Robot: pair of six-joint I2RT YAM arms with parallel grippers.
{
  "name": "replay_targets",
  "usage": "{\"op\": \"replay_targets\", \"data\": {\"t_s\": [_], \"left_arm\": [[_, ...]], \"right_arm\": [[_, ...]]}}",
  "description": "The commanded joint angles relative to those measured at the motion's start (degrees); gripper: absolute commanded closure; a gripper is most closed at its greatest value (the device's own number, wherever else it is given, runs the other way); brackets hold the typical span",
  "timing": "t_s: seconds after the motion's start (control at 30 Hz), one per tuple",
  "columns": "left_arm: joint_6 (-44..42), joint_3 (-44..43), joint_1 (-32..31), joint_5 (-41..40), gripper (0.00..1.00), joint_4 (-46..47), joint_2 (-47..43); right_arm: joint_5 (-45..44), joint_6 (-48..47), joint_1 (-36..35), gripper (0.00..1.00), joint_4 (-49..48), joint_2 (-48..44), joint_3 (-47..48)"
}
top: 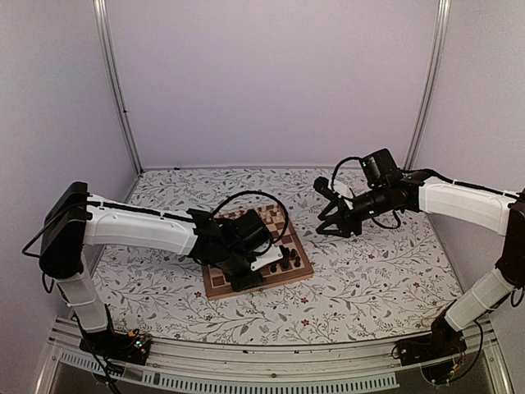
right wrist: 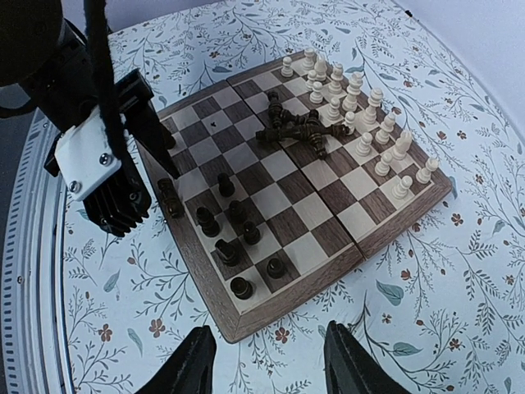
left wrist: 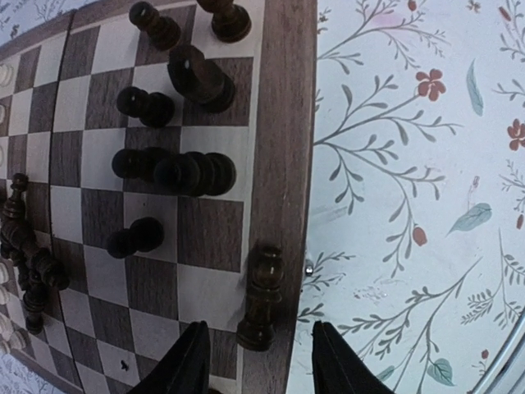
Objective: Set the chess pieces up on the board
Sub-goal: Pick up the chess piece from the chessboard.
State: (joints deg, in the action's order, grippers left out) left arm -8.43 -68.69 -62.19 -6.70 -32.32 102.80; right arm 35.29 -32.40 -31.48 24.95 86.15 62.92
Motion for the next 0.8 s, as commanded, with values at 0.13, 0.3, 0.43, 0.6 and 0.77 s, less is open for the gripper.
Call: {"op": "replay_targets", "data": {"t_s": [0.13, 0.3, 0.43, 0.6, 0.77], "left_arm": [[-1.72, -1.45, 1.54, 2.62, 0.62, -1.88, 2.34], [-2.13, -1.7, 1.98, 3.19, 0.69, -1.95, 3.71], [-2.2, -2.05, 2.32, 2.76, 0.77, -1.96, 4.9], [-1.96, -1.98, 2.63, 2.61, 0.85, -1.24, 4.78], [-0.35, 0.02, 2.9, 2.05, 0.91, 1.98, -0.52]], "right_arm": [[0.81, -0.64, -0.04, 0.52, -0.92, -0.81, -0.61], [0.83, -0.65, -0.12, 0.53, -0.94, -0.56, -0.57], [0.69, -0.56, -0.11, 0.53, -0.93, -0.51, -0.5], [0.72, -0.08, -0.08, 0.53, -0.91, -0.29, 0.11], [-0.02, 4.79, -0.12, 0.53, -1.1, 0.85, 4.72]]}}
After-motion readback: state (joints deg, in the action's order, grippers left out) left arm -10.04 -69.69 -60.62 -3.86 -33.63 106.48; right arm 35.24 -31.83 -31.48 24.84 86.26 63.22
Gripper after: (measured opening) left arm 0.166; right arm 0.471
